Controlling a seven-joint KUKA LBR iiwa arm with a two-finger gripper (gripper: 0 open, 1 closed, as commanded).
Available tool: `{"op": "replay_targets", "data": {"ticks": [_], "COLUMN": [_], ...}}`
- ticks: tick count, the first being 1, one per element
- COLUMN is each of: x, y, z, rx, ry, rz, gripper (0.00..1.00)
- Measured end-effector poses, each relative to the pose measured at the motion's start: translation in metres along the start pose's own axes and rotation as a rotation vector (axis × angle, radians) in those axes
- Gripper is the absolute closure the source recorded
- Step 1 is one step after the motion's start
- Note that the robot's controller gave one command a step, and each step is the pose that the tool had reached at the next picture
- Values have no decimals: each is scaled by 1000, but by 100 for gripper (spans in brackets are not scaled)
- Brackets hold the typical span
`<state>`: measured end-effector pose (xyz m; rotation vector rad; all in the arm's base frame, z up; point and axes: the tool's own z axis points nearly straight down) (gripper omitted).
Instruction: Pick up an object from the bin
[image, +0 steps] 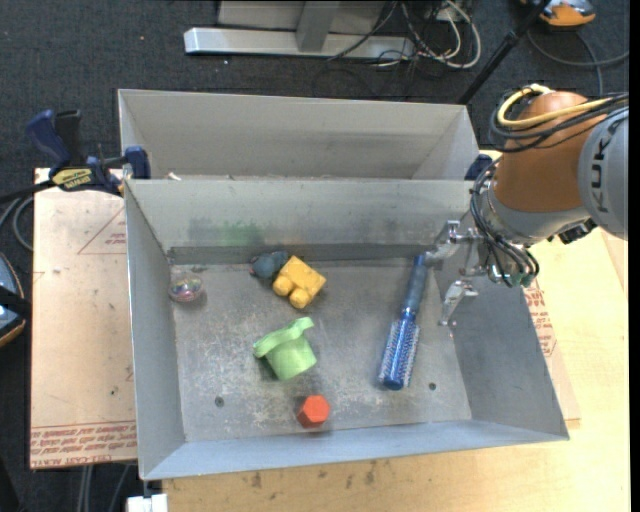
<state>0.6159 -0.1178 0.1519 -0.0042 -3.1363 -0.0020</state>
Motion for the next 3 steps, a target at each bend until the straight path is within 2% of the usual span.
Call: {"op": "replay_targets", "data": {"ticks": [1,2,3], "x": [-32,-32,-7], "y": [10,13,9], "z": [76,73,-81], "rx": [1,-3,3], "ry": [-13,-13,-15], "rz": [-46,-50,-48], "gripper": [0,100,100]}}
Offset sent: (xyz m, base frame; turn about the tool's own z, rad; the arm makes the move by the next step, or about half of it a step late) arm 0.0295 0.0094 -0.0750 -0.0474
